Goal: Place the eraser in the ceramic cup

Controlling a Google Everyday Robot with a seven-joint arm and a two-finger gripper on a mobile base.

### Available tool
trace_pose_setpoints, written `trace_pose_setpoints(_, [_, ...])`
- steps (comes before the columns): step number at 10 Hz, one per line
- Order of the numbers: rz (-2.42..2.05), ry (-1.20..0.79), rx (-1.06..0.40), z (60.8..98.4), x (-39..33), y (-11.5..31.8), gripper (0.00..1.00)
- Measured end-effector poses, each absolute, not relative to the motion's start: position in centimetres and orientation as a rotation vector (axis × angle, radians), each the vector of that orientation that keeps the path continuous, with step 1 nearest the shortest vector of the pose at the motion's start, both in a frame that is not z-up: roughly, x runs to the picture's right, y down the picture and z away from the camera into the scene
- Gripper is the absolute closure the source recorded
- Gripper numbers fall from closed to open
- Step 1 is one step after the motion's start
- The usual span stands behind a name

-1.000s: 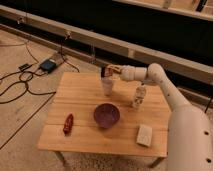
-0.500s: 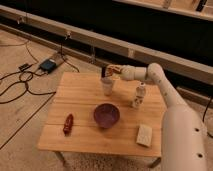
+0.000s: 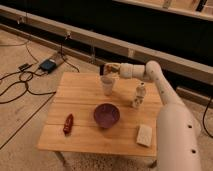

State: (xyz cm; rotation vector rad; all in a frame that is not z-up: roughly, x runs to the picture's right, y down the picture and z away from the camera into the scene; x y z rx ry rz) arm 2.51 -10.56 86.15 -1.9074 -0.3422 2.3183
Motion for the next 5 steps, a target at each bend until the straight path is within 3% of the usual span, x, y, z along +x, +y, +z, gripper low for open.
trace_pose_setpoints(5, [2.092, -0.396, -2.106, 82.6, 2.4, -9.9, 1.0])
